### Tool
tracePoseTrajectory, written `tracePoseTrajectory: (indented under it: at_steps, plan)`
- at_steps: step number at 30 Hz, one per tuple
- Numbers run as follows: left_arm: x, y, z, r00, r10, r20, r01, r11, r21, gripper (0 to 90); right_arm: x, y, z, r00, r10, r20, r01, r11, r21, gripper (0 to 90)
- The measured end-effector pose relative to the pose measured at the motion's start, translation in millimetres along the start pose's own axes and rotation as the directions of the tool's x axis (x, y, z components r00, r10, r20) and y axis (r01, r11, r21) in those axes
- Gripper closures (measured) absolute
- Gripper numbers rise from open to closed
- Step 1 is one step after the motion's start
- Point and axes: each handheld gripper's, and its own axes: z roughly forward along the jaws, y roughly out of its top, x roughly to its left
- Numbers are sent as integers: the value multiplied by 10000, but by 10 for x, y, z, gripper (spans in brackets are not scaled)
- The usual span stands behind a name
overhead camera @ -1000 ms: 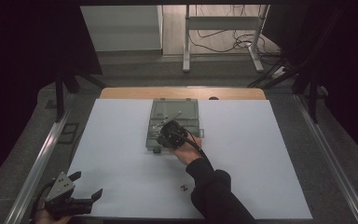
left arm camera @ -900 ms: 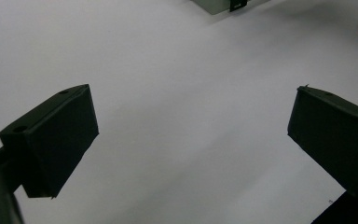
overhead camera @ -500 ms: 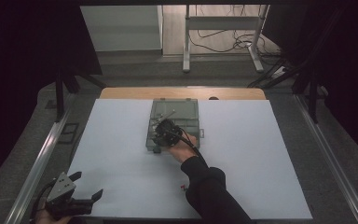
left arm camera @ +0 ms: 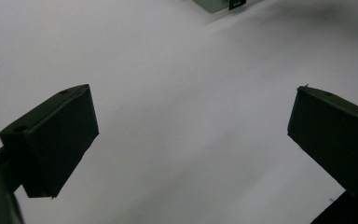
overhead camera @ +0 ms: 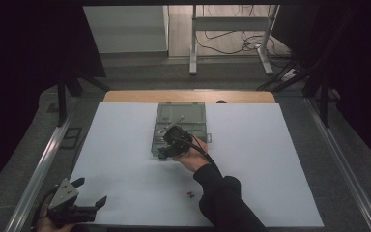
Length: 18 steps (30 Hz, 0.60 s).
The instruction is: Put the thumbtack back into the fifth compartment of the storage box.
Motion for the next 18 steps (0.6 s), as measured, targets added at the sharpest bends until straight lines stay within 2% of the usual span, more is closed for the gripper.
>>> tracePoseTrajectory:
  at_steps: [6,13,18]
  plan:
    - [3,0,0,10000,-33,1,33,10000,1,20,26,-72,-78,10000,-65,31,65,10000,63,414]
    - [2,1,2,10000,-35,-2,35,10000,8,21,74,-200,-159,9987,-411,299,408,9991,116,357]
    - [2,1,2,10000,-32,-5,32,10000,6,21,93,-286,-215,9989,-372,294,370,9993,101,296]
